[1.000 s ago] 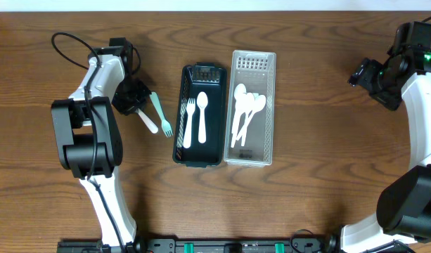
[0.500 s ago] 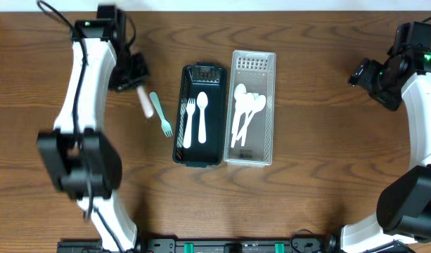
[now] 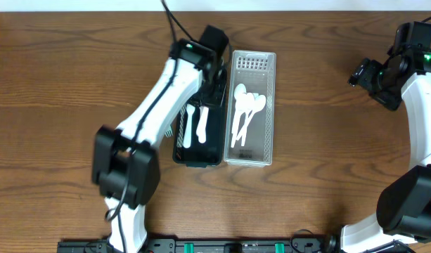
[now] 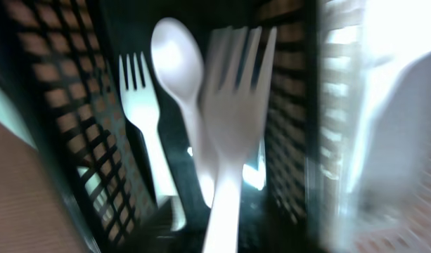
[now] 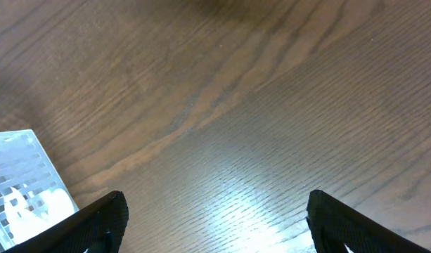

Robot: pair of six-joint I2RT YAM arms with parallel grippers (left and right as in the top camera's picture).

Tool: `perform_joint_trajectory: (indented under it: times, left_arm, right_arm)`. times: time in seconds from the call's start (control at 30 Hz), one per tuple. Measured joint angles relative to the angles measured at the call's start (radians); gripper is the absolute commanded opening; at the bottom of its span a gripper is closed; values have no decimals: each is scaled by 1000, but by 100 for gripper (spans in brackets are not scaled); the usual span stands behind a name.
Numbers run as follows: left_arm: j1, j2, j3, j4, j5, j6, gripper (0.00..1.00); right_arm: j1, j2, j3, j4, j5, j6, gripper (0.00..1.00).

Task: Pack container
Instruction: 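Place the white fork into the black basket with the left gripper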

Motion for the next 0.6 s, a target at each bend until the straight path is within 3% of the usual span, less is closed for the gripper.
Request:
perform_joint_trajectory:
  times: [0.3,0.47,0.6]
  left_arm:
    - [120,-61,42,-35,-28,-55,91]
    - [251,-115,55,-2,-45,-184,82]
    - [318,-60,50,16,-55,-272,79]
  right_arm:
    - [0,0,0,2,0,0,86]
    - [0,0,0,2,0,0,86]
    - [0,0,0,2,0,0,86]
